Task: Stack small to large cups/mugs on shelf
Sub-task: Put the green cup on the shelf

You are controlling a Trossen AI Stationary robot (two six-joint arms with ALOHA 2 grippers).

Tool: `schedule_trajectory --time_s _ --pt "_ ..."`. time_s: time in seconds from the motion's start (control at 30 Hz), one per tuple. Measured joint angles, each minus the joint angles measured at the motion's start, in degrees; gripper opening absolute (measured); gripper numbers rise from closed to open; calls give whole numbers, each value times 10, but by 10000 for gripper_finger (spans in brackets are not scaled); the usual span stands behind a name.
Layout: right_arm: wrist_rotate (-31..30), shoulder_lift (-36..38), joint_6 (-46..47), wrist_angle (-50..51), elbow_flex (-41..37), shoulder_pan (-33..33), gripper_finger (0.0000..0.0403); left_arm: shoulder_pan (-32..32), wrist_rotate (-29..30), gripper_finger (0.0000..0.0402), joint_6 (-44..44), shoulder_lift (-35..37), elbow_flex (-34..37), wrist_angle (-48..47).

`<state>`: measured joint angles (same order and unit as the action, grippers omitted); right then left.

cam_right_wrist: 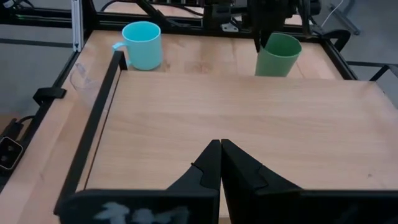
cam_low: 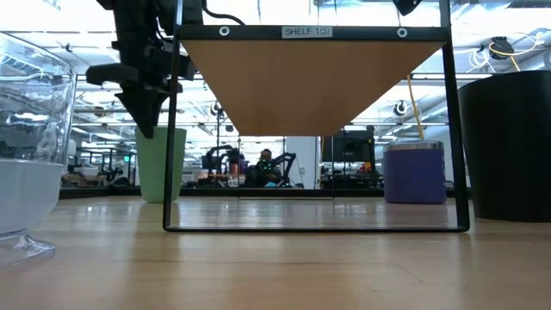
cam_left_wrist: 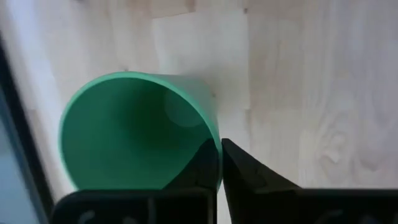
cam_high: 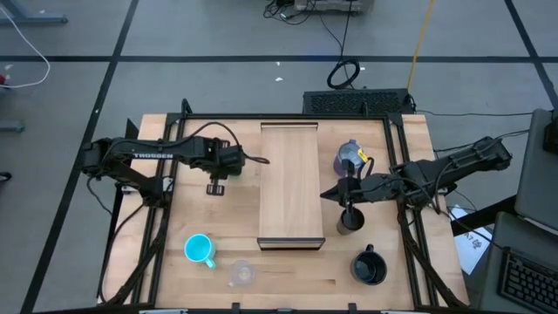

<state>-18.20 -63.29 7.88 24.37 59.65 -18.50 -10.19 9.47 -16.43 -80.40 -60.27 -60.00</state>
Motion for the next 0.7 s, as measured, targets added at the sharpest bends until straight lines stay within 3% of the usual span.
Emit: schedule_trajectory --time_s 0.2,0.7 --pt "0 0 18 -64 -56 0 0 21 21 7 -3 5 -30 -44" --pt "0 0 35 -218 -150 0 0 134 67 3 20 59 -205 -127"
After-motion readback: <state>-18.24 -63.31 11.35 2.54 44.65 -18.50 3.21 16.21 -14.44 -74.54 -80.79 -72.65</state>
